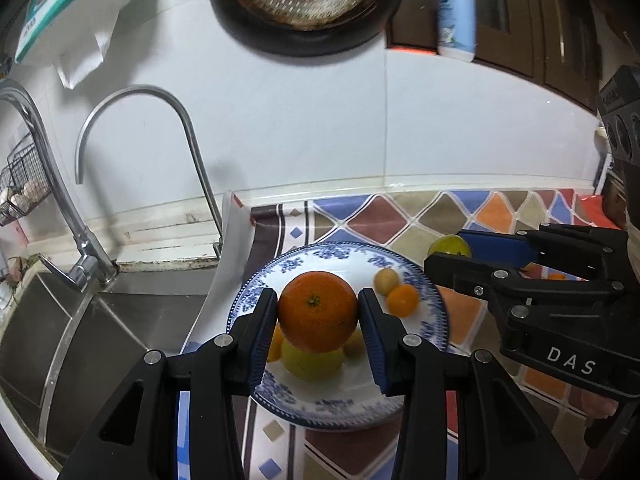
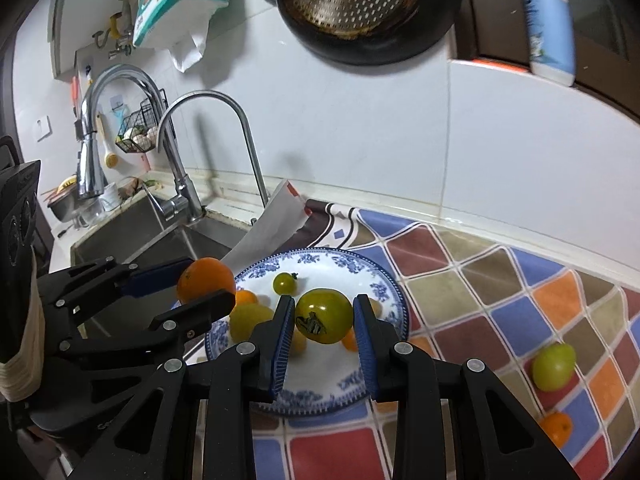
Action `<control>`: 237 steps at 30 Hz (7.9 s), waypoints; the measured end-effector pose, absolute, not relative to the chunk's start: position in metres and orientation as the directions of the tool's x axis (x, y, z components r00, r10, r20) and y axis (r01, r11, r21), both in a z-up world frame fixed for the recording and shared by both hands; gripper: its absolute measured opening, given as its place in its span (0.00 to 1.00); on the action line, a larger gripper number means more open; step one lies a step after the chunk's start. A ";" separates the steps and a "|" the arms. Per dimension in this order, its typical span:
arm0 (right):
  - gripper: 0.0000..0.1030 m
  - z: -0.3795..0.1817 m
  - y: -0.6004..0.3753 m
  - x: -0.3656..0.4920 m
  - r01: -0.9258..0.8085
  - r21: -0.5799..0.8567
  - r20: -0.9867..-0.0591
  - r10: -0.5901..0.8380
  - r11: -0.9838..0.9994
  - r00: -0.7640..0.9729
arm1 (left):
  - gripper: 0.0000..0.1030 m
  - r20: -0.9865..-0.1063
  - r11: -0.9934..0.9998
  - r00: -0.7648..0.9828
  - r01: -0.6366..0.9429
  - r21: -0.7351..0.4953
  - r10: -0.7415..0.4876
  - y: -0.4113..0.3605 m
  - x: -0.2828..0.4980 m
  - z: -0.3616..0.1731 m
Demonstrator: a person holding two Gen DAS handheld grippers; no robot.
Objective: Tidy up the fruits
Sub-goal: 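Carry the mandarin and green tomato onto the plate and open both tools, then withdraw both open tools toward the last large green fruit and mandarin, then grasp the mandarin with the right tool while the left tool grasps the large green fruit, then lower the large green fruit and mandarin onto the plate and open both tools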
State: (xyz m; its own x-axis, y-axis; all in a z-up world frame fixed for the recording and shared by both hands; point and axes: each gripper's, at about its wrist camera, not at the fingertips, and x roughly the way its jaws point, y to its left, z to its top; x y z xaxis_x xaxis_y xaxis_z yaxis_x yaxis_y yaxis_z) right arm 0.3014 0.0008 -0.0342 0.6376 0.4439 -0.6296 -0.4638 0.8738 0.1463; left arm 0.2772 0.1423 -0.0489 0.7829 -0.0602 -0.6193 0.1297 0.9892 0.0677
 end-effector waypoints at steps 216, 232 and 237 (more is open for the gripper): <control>0.40 -0.061 -0.065 0.294 -0.284 0.140 -0.643 0.305 0.949 0.702 | 0.49 -0.659 0.971 0.726 0.239 -0.025 -0.196 0.091 0.307 -0.057; 0.41 -0.106 0.009 0.329 -0.404 0.197 -0.739 0.407 0.893 0.537 | 0.49 -0.758 0.973 0.632 0.228 -0.016 -0.161 0.132 0.370 -0.093; 0.41 -0.119 0.022 0.334 -0.423 0.197 -0.760 0.410 0.885 0.504 | 0.49 -0.786 0.972 0.593 0.229 -0.045 -0.177 0.132 0.381 -0.105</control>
